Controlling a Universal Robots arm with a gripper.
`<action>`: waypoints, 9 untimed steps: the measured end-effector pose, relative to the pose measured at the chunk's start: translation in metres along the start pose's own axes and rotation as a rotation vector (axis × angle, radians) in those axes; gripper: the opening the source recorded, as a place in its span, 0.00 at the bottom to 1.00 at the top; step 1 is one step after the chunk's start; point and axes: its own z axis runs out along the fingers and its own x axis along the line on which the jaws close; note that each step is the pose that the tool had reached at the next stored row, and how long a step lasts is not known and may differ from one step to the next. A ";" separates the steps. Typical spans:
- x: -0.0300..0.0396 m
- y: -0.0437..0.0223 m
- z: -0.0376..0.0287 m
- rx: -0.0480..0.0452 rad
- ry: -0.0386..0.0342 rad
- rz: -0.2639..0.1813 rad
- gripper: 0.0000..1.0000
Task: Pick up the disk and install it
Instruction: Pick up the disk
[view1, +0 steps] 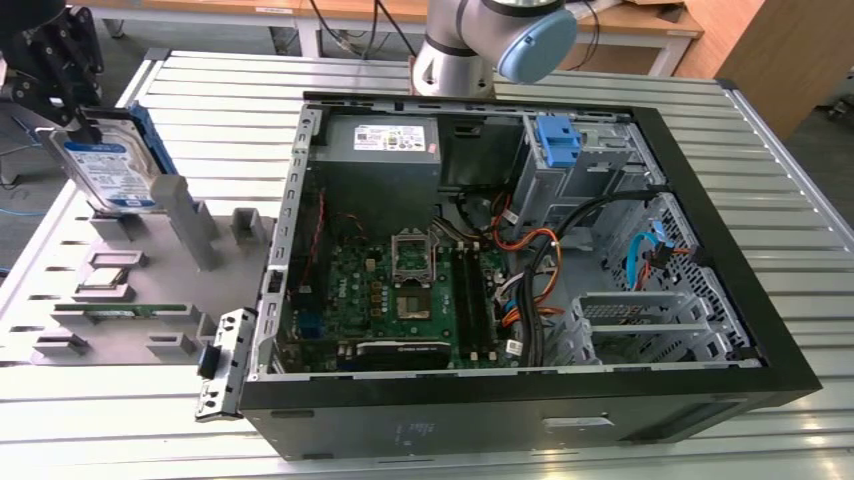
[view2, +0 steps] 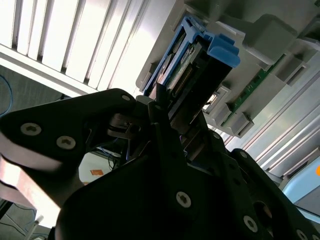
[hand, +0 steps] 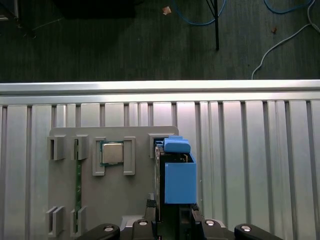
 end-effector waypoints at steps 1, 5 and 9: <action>0.0000 0.0000 0.0000 0.0001 0.0000 0.000 0.35; 0.0000 0.0001 -0.0008 -0.0003 0.0002 0.000 0.35; -0.0003 0.0002 -0.0051 -0.0001 0.0001 0.000 0.35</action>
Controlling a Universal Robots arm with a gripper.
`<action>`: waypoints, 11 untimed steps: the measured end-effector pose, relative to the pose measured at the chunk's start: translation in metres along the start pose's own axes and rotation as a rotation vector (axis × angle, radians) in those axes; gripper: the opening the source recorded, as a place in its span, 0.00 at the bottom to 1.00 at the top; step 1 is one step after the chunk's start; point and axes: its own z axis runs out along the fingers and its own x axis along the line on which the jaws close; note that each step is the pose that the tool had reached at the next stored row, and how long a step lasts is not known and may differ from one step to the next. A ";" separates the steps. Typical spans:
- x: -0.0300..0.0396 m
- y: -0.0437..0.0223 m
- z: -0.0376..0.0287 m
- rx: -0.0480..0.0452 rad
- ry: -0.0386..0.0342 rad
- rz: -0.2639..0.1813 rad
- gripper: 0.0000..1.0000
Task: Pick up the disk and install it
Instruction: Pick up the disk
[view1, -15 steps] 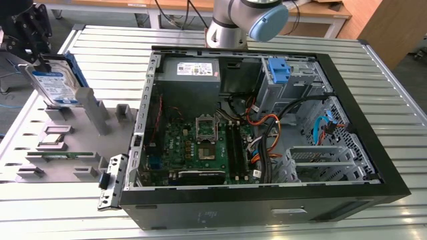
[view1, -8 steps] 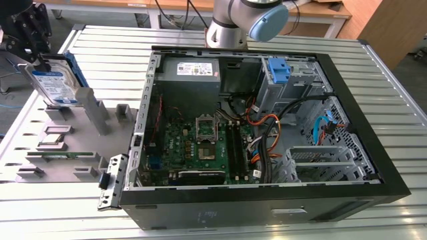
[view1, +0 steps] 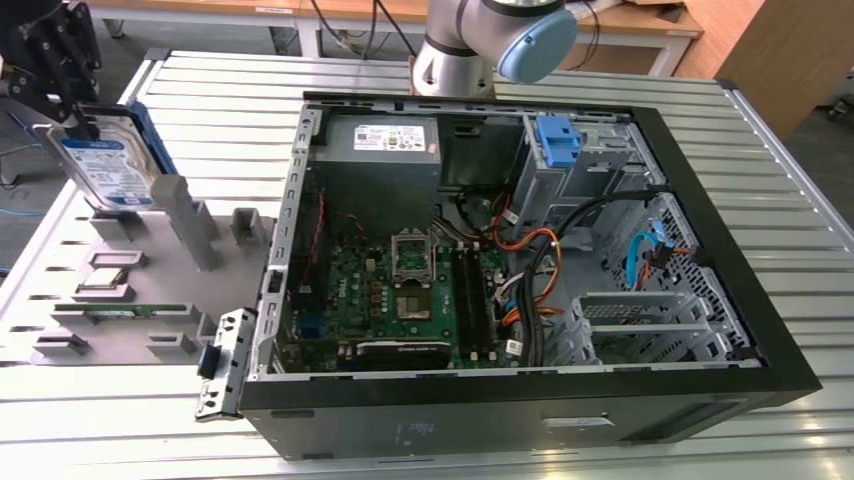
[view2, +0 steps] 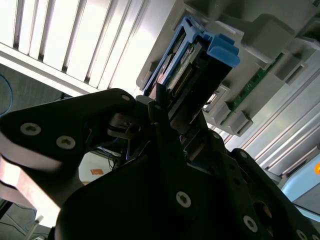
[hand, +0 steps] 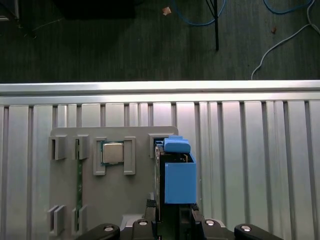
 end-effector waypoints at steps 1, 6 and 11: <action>-0.0001 0.0001 -0.0016 0.0001 0.0000 0.000 0.35; -0.0006 0.0005 -0.0103 0.0000 0.0000 0.000 0.35; -0.0011 0.0010 -0.0202 0.0001 0.0000 0.000 0.35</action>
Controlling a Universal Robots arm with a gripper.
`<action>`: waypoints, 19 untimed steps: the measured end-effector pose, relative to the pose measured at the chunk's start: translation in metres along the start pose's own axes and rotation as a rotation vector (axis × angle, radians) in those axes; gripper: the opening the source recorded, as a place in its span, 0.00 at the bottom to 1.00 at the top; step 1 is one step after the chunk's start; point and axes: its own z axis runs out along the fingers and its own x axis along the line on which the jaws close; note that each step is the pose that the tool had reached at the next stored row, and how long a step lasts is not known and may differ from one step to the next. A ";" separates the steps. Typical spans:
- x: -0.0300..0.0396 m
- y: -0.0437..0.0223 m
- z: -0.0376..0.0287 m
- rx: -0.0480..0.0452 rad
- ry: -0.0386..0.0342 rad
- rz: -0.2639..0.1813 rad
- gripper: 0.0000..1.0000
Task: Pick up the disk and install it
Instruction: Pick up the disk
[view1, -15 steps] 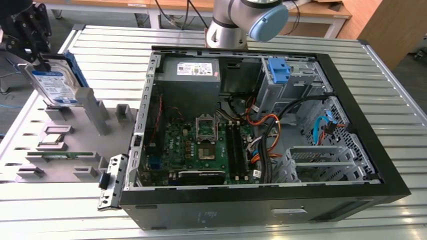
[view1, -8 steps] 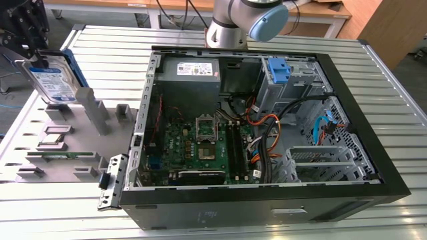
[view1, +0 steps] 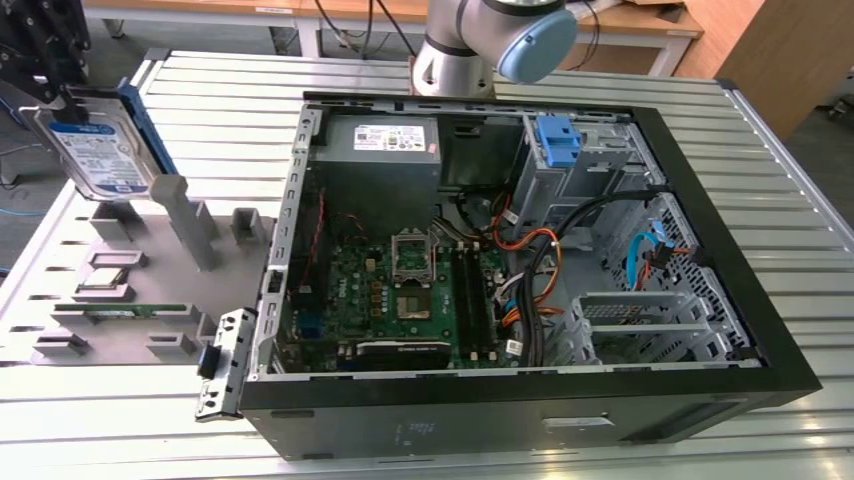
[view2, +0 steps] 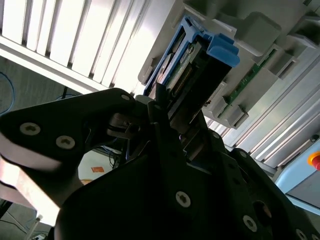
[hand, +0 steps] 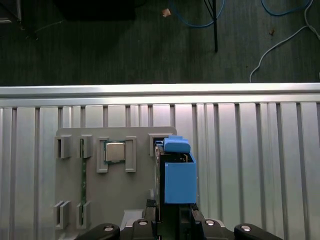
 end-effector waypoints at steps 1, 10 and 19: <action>-0.0001 0.0001 -0.0018 0.0001 -0.0001 0.000 0.35; -0.0009 0.0008 -0.0160 0.0000 0.0000 0.000 0.35; -0.0017 0.0015 -0.0302 0.0000 0.0000 0.000 0.35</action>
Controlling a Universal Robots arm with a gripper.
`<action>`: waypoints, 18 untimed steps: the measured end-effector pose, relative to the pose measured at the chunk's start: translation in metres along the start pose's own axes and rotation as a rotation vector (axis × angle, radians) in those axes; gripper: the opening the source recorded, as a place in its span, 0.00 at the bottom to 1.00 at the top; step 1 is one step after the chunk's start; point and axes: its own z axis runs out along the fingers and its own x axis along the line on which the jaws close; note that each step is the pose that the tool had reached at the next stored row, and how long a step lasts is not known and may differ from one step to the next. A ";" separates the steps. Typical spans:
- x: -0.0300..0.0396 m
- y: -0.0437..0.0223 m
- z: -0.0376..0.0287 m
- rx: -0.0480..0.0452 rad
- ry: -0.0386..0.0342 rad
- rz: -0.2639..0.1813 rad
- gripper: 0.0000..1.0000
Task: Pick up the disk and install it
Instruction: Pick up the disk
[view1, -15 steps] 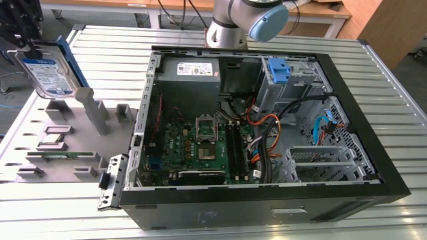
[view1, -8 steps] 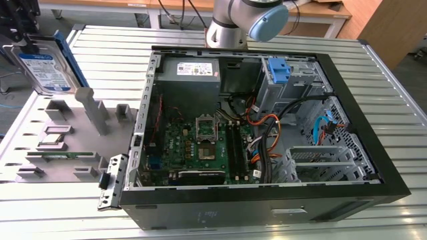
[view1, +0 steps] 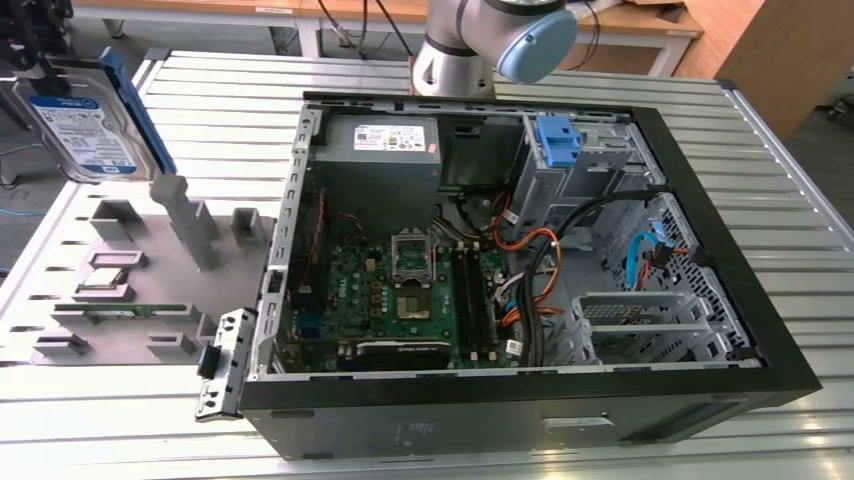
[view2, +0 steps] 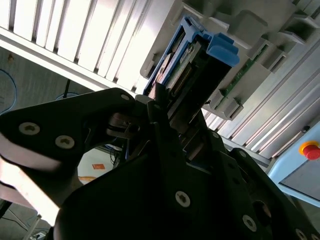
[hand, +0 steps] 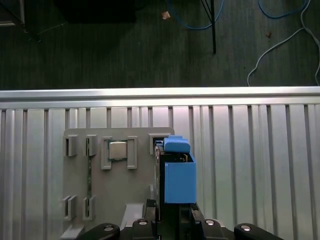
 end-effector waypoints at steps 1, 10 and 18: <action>-0.0001 0.0001 -0.0015 0.0001 0.0000 0.000 0.35; -0.0006 0.0005 -0.0112 0.0002 -0.0001 0.000 0.35; -0.0010 0.0009 -0.0180 0.0000 0.0000 0.000 0.35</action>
